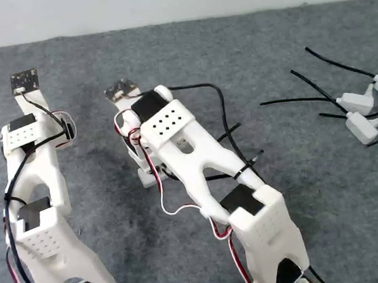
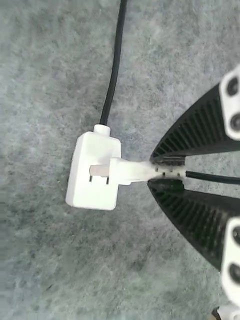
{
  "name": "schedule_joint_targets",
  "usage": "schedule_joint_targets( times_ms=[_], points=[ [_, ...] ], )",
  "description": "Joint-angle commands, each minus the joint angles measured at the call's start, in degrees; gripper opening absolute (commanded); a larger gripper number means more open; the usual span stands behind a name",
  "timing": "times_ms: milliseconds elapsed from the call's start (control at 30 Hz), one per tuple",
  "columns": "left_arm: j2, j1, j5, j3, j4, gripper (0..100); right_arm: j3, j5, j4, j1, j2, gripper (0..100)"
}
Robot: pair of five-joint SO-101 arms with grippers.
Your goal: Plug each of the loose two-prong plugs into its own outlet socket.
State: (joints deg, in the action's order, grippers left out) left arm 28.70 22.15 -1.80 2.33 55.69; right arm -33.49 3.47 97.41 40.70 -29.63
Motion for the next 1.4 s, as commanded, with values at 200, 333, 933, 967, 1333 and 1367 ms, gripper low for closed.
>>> schedule_joint_targets(
  times_ms=[200, 333, 933, 967, 1333, 1367],
  points=[
    [-4.22, -1.93, 1.23, 0.22, -0.26, 13, -2.29, -8.09, 2.77, -0.13, 10.42, 0.9],
    [-5.80, -4.04, 1.49, 1.63, 4.22, 13, -2.29, -8.00, 4.00, -0.40, 13.76, 0.9],
    [-49.58, -12.22, 26.37, 7.69, 43.52, 13, 8.00, -15.65, 5.05, -5.05, 33.27, 0.9],
    [-51.43, -13.01, 27.52, 7.60, 44.92, 13, 9.05, -15.65, 5.05, -5.05, 34.95, 0.9],
    [-68.57, -26.37, 33.93, -14.46, 39.12, 13, 22.77, -17.41, -0.13, -1.45, 46.46, 0.9],
    [-69.89, -26.55, 33.93, -15.69, 38.51, 13, 23.65, -17.58, -0.57, -1.36, 46.90, 0.9]
  ],
)
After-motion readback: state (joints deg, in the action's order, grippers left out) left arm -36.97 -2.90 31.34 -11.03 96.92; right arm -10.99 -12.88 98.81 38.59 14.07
